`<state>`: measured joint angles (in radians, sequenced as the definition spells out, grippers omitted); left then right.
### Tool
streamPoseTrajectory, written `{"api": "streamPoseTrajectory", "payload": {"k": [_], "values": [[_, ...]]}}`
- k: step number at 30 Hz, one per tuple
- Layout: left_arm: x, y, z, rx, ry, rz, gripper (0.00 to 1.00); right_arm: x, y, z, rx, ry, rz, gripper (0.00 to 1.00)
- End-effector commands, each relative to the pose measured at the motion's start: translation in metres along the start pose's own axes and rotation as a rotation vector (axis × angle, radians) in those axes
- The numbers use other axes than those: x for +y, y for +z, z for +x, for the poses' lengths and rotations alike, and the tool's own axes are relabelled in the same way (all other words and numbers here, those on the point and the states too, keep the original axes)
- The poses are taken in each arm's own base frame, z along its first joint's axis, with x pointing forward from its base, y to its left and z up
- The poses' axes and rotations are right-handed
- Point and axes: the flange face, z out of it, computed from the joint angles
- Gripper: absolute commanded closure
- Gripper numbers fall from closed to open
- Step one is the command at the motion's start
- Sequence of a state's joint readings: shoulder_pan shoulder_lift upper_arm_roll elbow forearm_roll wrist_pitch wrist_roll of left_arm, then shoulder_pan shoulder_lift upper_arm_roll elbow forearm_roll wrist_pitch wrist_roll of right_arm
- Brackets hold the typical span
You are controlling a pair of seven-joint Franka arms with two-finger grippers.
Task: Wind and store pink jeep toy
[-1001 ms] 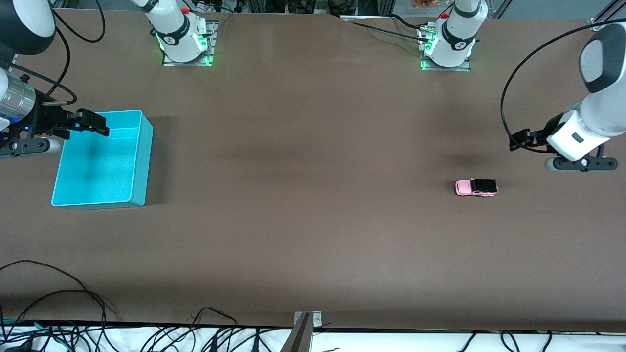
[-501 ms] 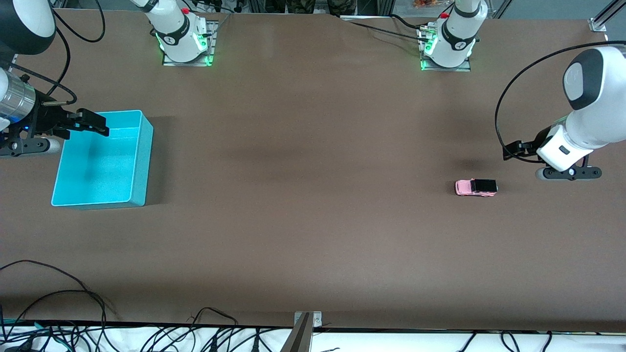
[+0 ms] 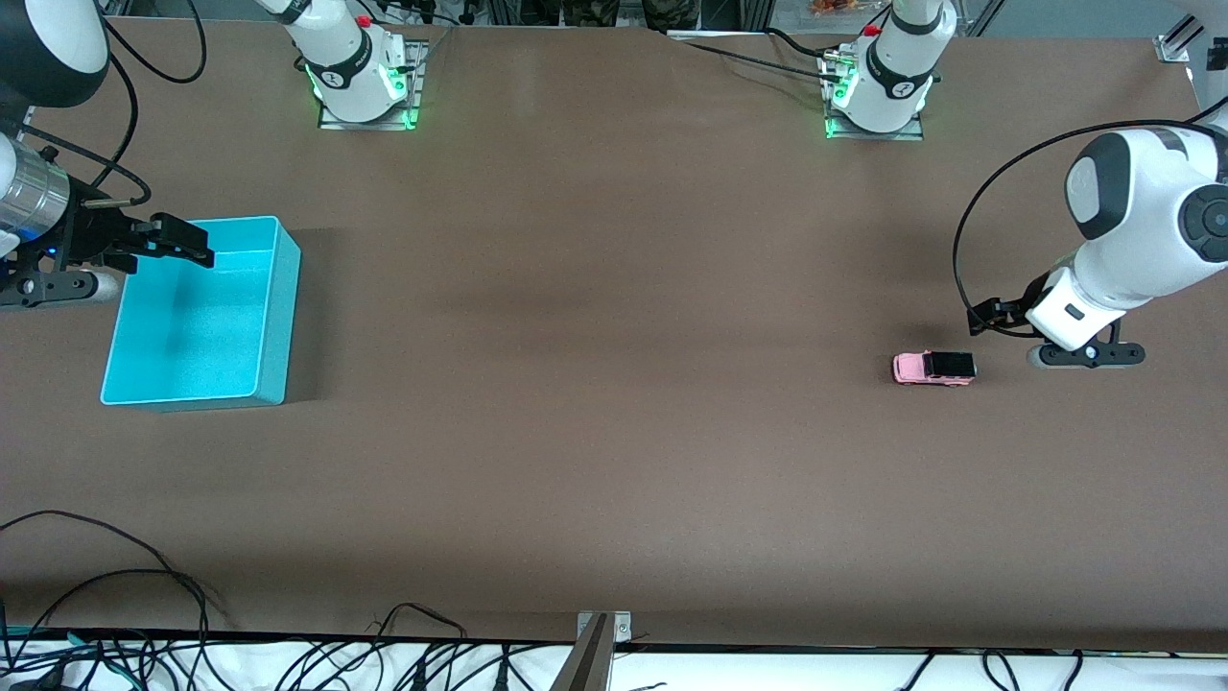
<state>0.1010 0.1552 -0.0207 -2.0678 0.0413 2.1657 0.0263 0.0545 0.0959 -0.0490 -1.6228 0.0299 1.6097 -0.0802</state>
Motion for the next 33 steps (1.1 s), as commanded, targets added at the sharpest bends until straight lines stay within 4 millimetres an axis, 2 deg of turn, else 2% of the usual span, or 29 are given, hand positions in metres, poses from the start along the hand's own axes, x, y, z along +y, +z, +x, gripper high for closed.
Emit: {"api": "streamPoseTrajectory", "payload": {"k": [1,6,17,33], "values": [[0.001,0.022,-0.004,0.028,0.011,0.006,0.00,0.001,-0.005,0.000,-0.002,-0.001,-0.011,0.00],[0.002,0.044,-0.004,0.050,0.013,0.004,0.00,0.001,-0.005,0.000,-0.004,-0.001,-0.011,0.00],[0.004,0.067,-0.004,0.045,0.046,0.004,0.00,0.001,-0.003,0.001,-0.005,-0.001,-0.011,0.00],[0.004,0.089,-0.002,0.035,0.621,0.012,0.00,0.001,-0.003,0.001,-0.005,-0.001,-0.011,0.00]]}}
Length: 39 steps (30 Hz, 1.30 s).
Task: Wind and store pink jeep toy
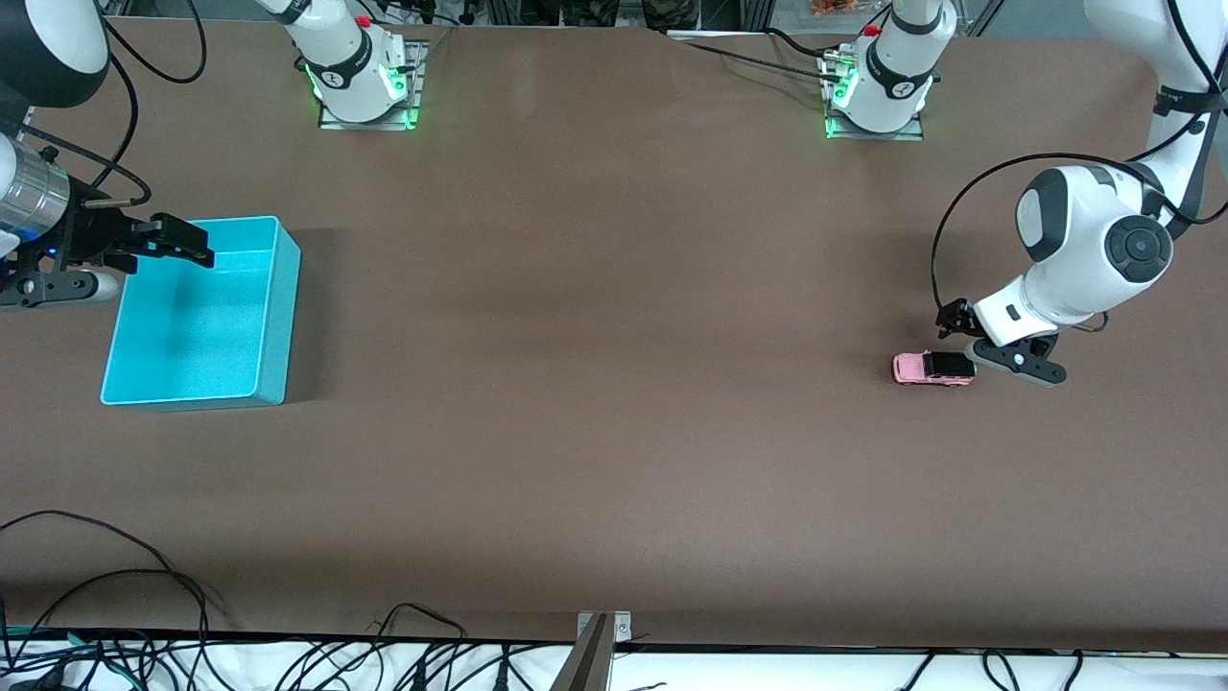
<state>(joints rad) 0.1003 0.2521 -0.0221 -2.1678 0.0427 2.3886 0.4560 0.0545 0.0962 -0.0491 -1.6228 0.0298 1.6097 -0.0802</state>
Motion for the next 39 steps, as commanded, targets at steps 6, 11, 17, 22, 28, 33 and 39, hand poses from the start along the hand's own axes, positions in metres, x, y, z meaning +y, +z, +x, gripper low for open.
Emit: {"api": "streamPoseTrajectory", "payload": {"k": [6,11,17,22,28,33,39], "values": [[-0.004,0.023,0.004,0.021,0.405,0.022,0.00,0.001,-0.004,0.001,-0.005,0.001,-0.011,0.00],[-0.006,0.031,0.007,0.037,0.540,0.038,0.00,0.001,-0.004,0.001,-0.007,0.001,-0.011,0.00],[-0.006,0.050,0.010,0.047,0.773,0.055,0.00,0.001,-0.004,0.001,-0.005,0.001,-0.010,0.00],[-0.004,0.062,0.012,0.047,0.907,0.059,0.00,0.001,-0.004,0.001,-0.003,0.001,-0.010,0.00],[-0.002,0.077,0.015,0.060,1.046,0.081,0.00,0.002,-0.004,0.001,-0.003,0.002,-0.010,0.00],[-0.002,0.079,0.016,0.065,1.054,0.085,0.00,0.003,-0.004,0.001,-0.003,0.004,-0.010,0.00],[-0.002,0.077,0.016,0.067,1.054,0.088,0.45,0.002,-0.004,0.001,-0.005,0.002,-0.010,0.00]]}}
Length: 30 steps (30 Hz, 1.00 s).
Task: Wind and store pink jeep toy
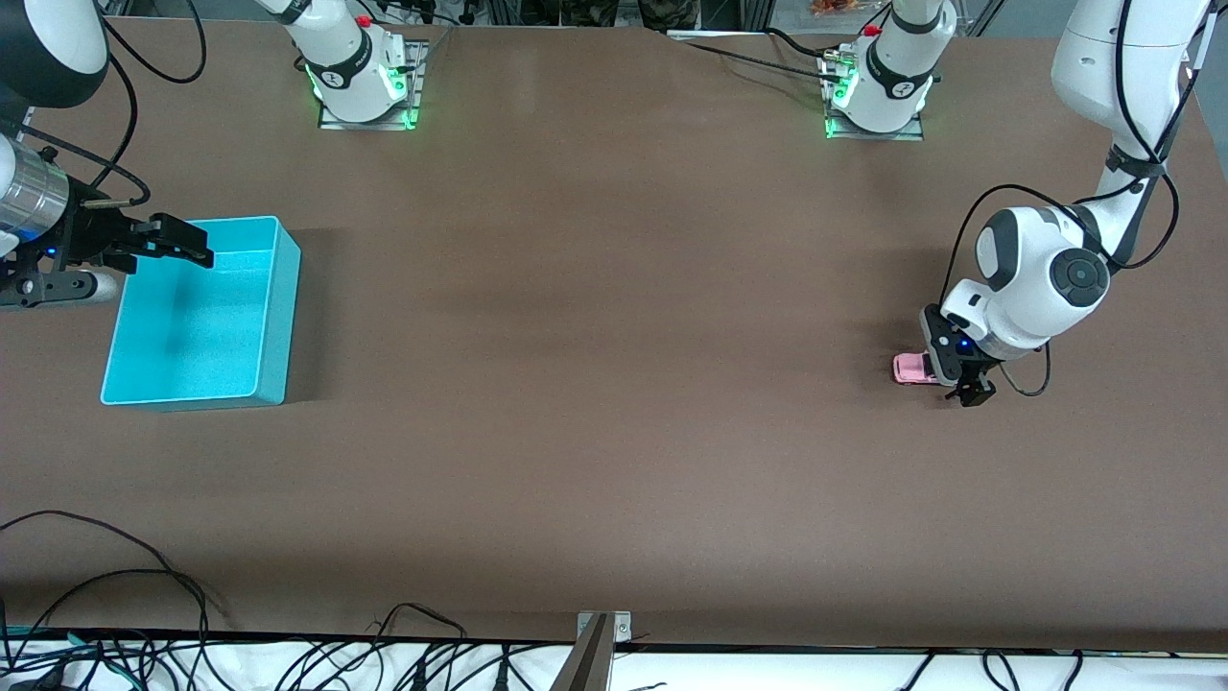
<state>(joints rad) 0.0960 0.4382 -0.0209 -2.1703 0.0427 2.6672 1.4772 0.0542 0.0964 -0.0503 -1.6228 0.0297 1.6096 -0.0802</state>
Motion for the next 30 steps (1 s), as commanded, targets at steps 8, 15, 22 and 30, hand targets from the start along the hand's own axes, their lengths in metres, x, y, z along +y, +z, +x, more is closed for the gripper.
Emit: {"api": "streamPoseTrajectory", "payload": {"k": [8,15,22,30], "values": [[-0.003,-0.008,-0.001,-0.007,0.036,0.021,1.00,0.002,-0.004,0.000,-0.005,0.002,-0.009,0.00],[-0.005,-0.016,-0.001,-0.019,0.064,0.027,1.00,0.002,-0.004,0.000,-0.005,0.002,-0.009,0.00],[0.000,-0.037,0.019,-0.049,0.130,-0.014,1.00,0.002,-0.004,0.000,-0.006,0.004,-0.009,0.00],[0.030,-0.028,0.035,-0.058,0.159,-0.129,1.00,0.002,-0.004,0.000,-0.006,0.004,-0.009,0.00]]}}
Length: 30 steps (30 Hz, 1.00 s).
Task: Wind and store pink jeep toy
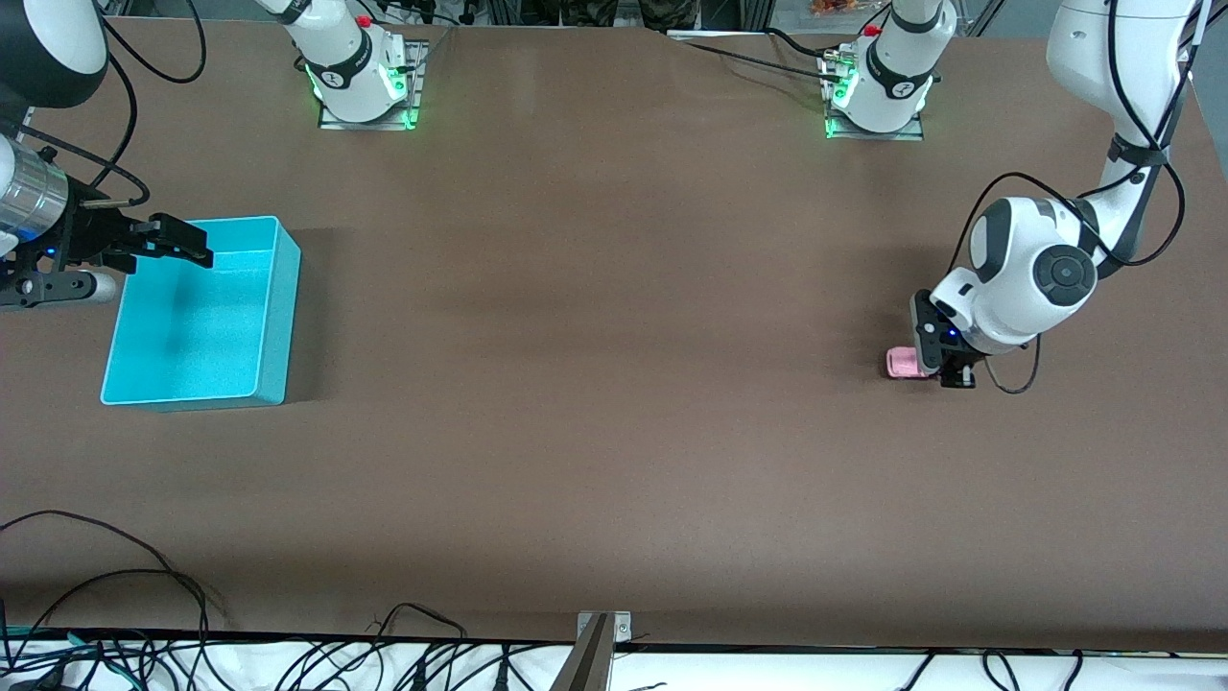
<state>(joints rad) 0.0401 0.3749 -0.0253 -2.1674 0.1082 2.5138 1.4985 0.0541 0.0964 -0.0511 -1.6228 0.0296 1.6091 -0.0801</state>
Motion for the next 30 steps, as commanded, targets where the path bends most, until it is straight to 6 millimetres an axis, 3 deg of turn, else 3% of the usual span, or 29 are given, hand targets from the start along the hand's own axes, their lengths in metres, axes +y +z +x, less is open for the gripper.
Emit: {"api": "streamPoseTrajectory", "payload": {"k": [1,14,22,30], "values": [[0.023,0.000,0.005,-0.011,0.025,-0.053,1.00,0.002,-0.004,0.001,-0.006,0.003,-0.009,0.00],[0.034,0.017,0.003,-0.004,0.015,-0.048,1.00,0.002,-0.003,0.001,-0.007,0.003,-0.009,0.00],[0.033,0.048,-0.008,0.006,0.006,-0.023,1.00,0.002,-0.004,0.001,-0.004,0.003,-0.010,0.00],[0.033,0.053,-0.008,0.003,0.013,-0.027,1.00,0.002,-0.003,0.001,-0.007,0.003,-0.009,0.00]]}}
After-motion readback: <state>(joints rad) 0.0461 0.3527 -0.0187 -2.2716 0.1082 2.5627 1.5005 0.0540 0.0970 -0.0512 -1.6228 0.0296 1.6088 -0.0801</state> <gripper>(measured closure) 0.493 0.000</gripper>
